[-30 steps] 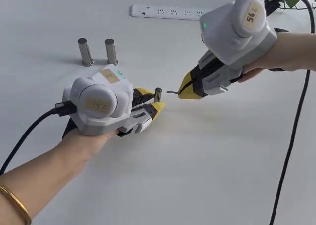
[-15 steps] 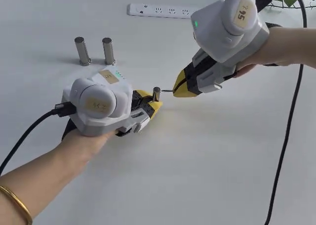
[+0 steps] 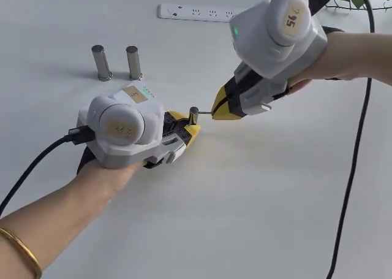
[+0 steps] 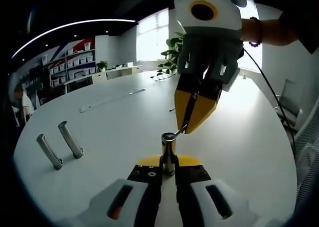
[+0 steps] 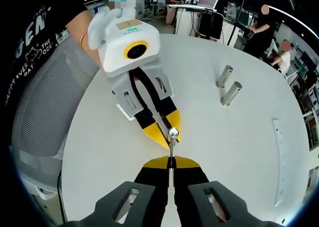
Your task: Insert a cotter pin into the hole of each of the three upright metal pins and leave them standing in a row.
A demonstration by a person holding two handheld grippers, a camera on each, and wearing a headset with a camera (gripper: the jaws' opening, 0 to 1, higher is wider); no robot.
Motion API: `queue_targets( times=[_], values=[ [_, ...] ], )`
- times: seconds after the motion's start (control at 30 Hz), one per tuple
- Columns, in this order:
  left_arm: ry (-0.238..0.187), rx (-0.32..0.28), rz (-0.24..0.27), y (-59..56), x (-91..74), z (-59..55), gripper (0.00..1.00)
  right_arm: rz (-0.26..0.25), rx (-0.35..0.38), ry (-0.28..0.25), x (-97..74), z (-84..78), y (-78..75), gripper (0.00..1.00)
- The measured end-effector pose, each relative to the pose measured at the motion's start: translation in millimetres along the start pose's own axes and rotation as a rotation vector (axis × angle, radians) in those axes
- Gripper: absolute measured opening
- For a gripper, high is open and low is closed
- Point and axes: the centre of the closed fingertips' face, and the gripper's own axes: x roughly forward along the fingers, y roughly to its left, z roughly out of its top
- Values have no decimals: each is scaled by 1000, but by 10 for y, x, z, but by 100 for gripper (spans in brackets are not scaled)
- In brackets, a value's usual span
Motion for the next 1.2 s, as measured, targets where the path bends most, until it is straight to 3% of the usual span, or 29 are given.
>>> queue_targets(
  times=[0.6, 0.7, 0.9, 1.2],
  values=[
    [5, -1, 22, -15, -1, 5, 7, -27, -6, 99, -14, 46, 19, 0],
    [4, -6, 24, -14, -1, 5, 7, -30, -1, 101, -13, 47, -7, 0],
    [8, -6, 22, -16, 1, 9, 7, -16, 89, 75, -21, 65, 8, 0],
    [10, 9, 16, -11, 1, 6, 7, -19, 71, 47, -30, 91, 62, 0]
  ],
)
